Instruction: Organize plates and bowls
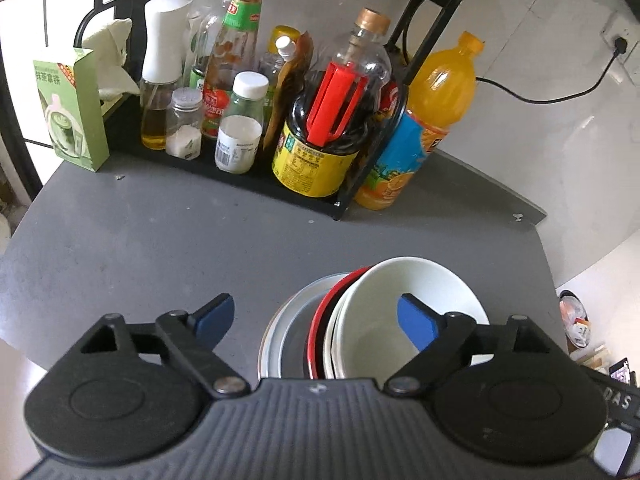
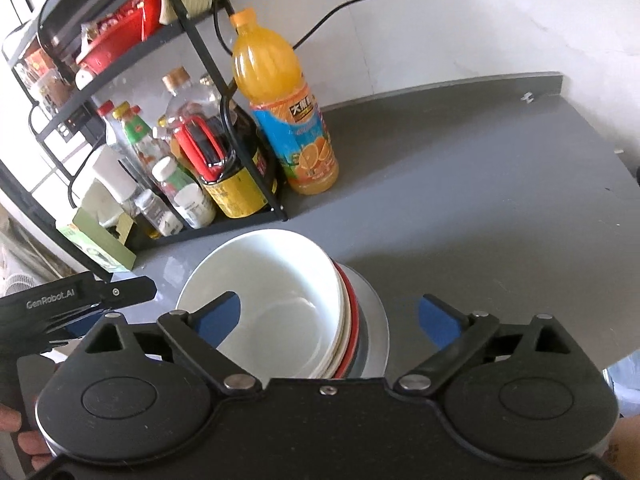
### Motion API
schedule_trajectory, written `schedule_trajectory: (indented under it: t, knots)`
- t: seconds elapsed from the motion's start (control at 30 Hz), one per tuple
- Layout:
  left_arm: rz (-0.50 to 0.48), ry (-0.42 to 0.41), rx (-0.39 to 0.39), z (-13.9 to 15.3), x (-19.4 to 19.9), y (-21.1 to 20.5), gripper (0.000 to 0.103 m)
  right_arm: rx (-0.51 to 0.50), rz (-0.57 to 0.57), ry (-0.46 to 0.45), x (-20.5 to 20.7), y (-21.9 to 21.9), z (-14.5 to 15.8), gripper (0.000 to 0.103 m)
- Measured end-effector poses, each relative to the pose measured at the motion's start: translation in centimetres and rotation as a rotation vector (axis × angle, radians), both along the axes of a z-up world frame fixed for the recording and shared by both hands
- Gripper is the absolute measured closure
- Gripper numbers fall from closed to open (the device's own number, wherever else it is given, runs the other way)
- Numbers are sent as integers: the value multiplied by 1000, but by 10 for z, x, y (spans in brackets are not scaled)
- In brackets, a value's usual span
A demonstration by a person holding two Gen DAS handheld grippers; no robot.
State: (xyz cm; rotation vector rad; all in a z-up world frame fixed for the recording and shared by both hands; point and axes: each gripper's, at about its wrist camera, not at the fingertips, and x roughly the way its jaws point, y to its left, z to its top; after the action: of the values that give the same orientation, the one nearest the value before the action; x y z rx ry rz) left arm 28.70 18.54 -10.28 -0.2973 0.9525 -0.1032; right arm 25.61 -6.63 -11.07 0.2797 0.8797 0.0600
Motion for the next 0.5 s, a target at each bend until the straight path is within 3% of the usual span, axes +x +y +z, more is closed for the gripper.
schedule_trajectory:
  t: [0.23,0.5]
  knots:
    - [-1,-16,7,8,-16,-5,13,27,-15,-25,-17,-12,6,3]
    - [24,-50,49,25,-47,-28,12,114,22,-89,-40,-48,33,0]
